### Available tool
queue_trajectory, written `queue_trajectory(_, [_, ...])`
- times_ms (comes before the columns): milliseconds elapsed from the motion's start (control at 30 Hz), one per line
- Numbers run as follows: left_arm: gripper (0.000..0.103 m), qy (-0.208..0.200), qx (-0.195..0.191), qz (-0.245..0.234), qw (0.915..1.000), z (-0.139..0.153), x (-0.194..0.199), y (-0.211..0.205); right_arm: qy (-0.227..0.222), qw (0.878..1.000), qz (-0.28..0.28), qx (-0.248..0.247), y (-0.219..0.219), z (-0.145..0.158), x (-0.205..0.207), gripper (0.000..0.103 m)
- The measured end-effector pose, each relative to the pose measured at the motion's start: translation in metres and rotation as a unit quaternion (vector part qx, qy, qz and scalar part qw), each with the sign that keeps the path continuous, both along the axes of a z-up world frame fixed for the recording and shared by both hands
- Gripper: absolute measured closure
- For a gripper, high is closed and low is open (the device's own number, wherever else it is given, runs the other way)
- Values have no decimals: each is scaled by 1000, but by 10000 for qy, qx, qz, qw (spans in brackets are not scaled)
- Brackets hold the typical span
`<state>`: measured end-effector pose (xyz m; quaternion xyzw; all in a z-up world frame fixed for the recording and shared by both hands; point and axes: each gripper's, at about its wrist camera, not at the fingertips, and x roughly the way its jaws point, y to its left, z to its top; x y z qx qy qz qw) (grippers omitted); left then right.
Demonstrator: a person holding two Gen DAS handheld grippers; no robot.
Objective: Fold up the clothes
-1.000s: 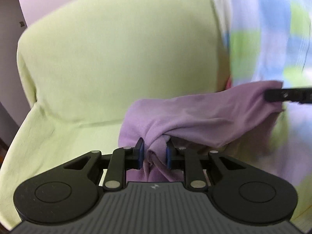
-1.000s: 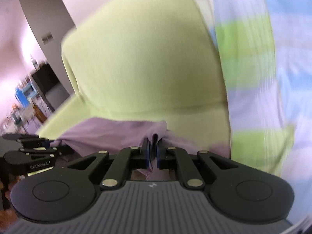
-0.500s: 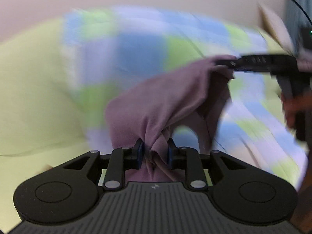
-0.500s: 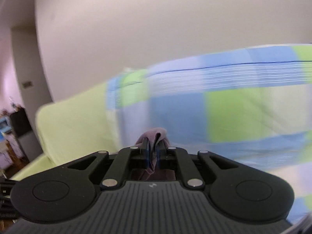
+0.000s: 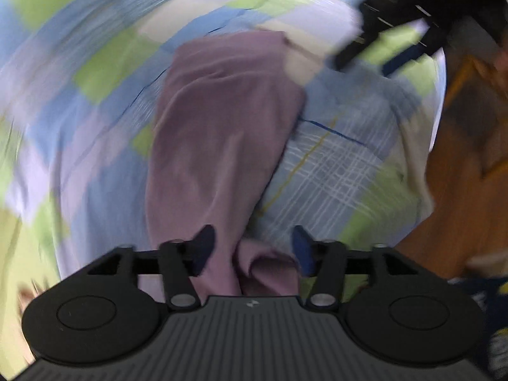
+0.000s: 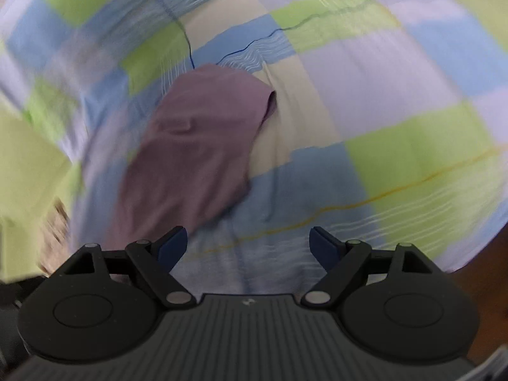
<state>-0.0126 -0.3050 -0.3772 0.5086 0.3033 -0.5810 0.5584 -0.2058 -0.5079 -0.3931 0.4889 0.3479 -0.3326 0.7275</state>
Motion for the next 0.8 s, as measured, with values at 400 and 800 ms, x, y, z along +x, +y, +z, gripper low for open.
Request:
queue_trajectory(400, [69,-526,5,-813,9953,-65,-10,-24,-1092,9815,-1492,496,2,-63,10,56])
queue_trajectory(800, [102,389,-1538,2314,9598,36,165,-11,-1573,9673,-120,-1987,1,58,179,101])
